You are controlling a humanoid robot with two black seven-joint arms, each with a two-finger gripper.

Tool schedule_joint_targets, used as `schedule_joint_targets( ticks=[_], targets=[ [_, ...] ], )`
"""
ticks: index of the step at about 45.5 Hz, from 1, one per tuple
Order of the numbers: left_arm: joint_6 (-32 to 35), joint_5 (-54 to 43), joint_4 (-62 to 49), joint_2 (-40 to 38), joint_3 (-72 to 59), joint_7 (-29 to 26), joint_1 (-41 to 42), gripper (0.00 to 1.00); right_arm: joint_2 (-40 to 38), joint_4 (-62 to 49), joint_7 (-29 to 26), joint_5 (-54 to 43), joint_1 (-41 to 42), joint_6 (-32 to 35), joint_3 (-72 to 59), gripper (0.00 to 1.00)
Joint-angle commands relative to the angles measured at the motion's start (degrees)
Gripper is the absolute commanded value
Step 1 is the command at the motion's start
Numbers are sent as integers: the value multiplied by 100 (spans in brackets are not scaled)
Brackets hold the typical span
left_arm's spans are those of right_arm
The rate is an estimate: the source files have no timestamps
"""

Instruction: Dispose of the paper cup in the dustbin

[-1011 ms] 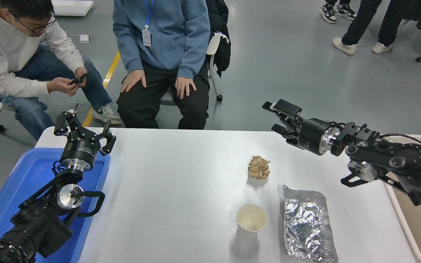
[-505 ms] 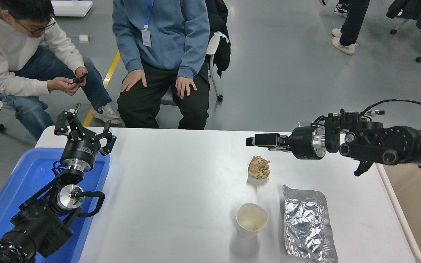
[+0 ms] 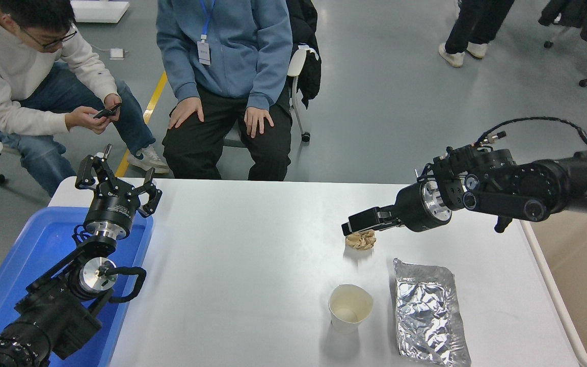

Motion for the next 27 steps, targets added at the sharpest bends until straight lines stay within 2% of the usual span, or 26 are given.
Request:
schedule_joint_targets(
  ticks=[1,19,27],
  targets=[
    [5,0,0,0,0,0,0,100,256,238,-208,-40,44,520,-208,100],
    [5,0,0,0,0,0,0,100,827,37,-225,-66,-281,582,-164,100],
    [-4,0,0,0,0,0,0,100,828,-51,-234,-171,-291,573,-173,100]
  ],
)
